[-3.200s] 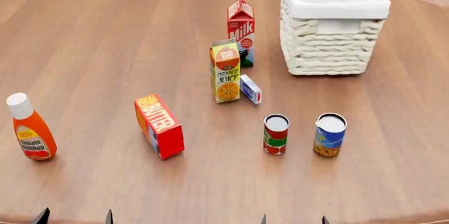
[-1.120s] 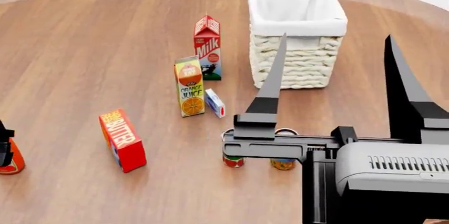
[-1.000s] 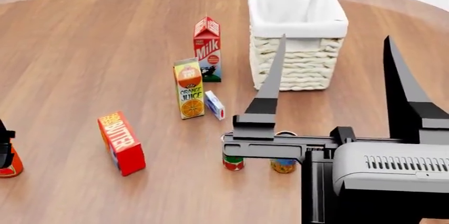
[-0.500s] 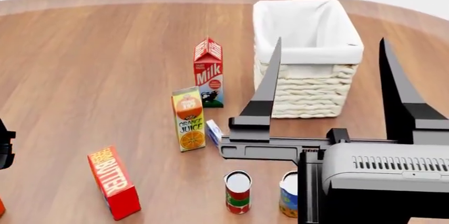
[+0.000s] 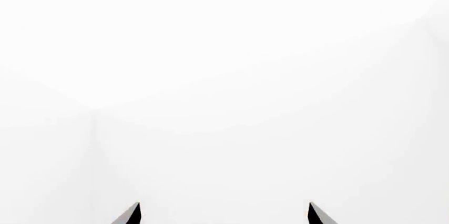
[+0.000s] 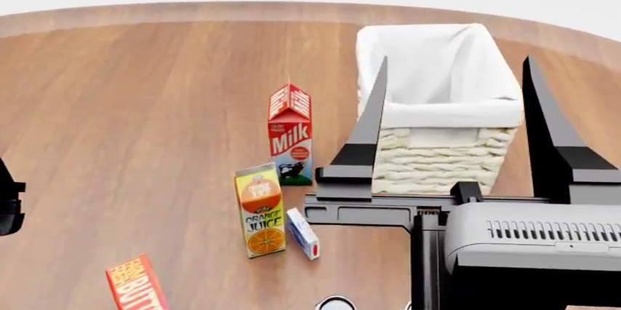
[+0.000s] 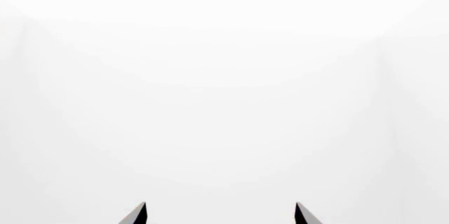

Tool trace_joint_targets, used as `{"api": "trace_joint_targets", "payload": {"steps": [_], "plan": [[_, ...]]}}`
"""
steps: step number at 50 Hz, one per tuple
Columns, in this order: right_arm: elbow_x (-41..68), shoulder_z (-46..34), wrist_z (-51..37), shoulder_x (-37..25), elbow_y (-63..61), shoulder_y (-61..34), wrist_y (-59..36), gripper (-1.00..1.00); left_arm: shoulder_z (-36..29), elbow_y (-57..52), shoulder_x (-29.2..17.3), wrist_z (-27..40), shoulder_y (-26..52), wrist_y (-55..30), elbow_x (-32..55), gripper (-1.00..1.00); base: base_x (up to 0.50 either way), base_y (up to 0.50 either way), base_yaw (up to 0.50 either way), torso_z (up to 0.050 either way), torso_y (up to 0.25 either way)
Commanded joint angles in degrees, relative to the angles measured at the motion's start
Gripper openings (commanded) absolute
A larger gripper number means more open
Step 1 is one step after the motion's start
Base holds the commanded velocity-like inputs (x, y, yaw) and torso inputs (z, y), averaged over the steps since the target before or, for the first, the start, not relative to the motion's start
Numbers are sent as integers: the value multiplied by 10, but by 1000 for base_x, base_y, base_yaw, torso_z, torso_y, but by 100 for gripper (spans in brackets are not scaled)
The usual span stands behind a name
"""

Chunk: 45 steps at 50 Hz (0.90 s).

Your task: Pick up the alphabet soup and the tomato sauce, and put them in the basket.

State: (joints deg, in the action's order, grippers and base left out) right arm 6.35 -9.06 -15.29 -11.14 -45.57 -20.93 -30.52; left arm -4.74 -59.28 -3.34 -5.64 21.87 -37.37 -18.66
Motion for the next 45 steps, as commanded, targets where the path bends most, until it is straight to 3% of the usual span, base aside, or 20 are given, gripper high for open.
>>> {"api": "trace_joint_targets", "payload": {"steps": [1,45], "plan": [[3,-1,-4,-4,0,2,2,100,-5,-2,3,-4,4,-5,-7,100,305,35,0,0,0],[15,-10,-18,-17,6,12,13,100,-9,1,-3,3,0,-3,-3,100,303,15,0,0,1]]}}
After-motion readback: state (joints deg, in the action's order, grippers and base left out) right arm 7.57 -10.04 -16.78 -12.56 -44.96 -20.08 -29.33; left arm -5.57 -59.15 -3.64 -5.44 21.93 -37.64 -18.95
